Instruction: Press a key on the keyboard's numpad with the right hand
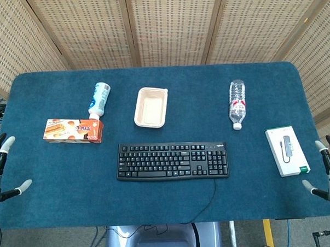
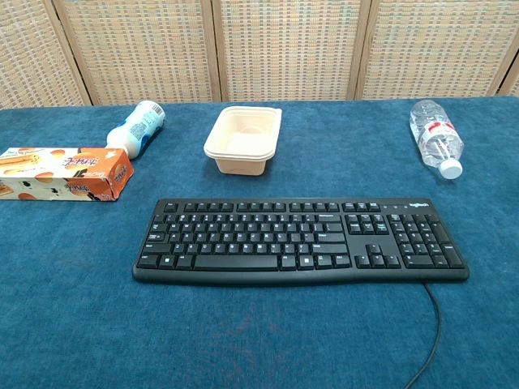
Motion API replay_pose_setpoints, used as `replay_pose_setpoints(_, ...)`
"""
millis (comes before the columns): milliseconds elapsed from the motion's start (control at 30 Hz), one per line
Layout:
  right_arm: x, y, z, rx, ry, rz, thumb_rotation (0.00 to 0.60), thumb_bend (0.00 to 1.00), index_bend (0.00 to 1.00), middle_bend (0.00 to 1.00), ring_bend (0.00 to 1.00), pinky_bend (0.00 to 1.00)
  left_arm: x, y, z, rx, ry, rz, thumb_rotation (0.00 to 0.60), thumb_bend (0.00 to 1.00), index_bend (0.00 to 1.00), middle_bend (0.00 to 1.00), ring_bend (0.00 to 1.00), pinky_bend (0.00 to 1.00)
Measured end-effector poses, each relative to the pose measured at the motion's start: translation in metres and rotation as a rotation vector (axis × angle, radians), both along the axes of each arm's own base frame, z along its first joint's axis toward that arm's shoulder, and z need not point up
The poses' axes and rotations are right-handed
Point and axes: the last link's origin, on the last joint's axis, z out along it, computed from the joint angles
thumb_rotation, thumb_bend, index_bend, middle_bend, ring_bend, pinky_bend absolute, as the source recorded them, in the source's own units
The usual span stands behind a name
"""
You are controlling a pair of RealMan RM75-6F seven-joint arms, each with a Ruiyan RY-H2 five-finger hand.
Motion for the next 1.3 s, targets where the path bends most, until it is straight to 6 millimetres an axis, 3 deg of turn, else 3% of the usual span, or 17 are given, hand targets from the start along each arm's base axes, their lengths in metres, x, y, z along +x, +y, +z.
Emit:
replay_pose_setpoints(367, 0.002, -0.004, 0.000, 0.021, -0.004, 0.012, 0.600, 0.05, 0.08, 0.02, 0.01, 0.00, -0.003, 0.002, 0.004, 0.008, -0.016, 0.008, 0.600, 0.00, 0.00, 0.00, 0.00, 0.00)
replay_pose_setpoints(400, 0.004, -0.006, 0.000, 0.029, -0.001, 0.020, 0.600, 0.06, 0.08, 0.05, 0.04, 0.03, -0.003, 0.003, 0.004, 0.011, -0.015, 0.008, 0.600, 0.00, 0.00, 0.00, 0.00, 0.00)
replay_pose_setpoints(467, 0.008, -0.014, -0.001, 0.050, 0.009, 0.039, 0.600, 0.13, 0.07, 0.21, 0.22, 0.17, -0.004, 0.004, 0.006, 0.017, -0.018, 0.011, 0.600, 0.00, 0.00, 0.00, 0.00, 0.00)
replay_pose_setpoints(533, 0.014, -0.025, -0.001, 0.073, 0.019, 0.063, 0.600, 0.33, 0.06, 0.46, 0.53, 0.45, -0.005, 0.005, 0.006, 0.019, -0.021, 0.013, 0.600, 0.00, 0.00, 0.00, 0.00, 0.00)
replay_pose_setpoints(567, 0.019, -0.034, -0.002, 0.093, 0.025, 0.080, 0.600, 0.48, 0.05, 0.58, 0.68, 0.61, -0.005, 0.006, 0.007, 0.018, -0.022, 0.014, 0.600, 0.00, 0.00, 0.00, 0.00, 0.00)
replay_pose_setpoints(667, 0.034, -0.056, -0.007, 0.157, 0.038, 0.122, 0.600, 0.90, 0.05, 0.76, 0.91, 0.87, -0.005, 0.009, 0.007, 0.019, -0.025, 0.017, 0.600, 0.00, 0.00, 0.00, 0.00, 0.00)
replay_pose_setpoints(733, 0.045, -0.069, -0.013, 0.208, 0.040, 0.145, 0.600, 1.00, 0.05, 0.79, 0.97, 0.96, -0.005, 0.010, 0.008, 0.023, -0.025, 0.018, 0.600, 0.00, 0.00, 0.00, 0.00, 0.00)
replay_pose_setpoints(1067, 0.107, -0.132, -0.075, 0.553, 0.063, 0.220, 0.600, 1.00, 0.14, 0.83, 1.00, 1.00, -0.010, 0.016, 0.009, 0.022, -0.031, 0.043, 0.600, 0.00, 0.00, 0.00, 0.00, 0.00)
replay_pose_setpoints(1300, 0.129, -0.156, -0.121, 0.708, 0.130, 0.192, 0.600, 1.00, 0.15, 0.83, 1.00, 1.00, -0.013, 0.021, 0.009, 0.018, -0.032, 0.059, 0.600, 0.00, 0.00, 0.00, 0.00, 0.00)
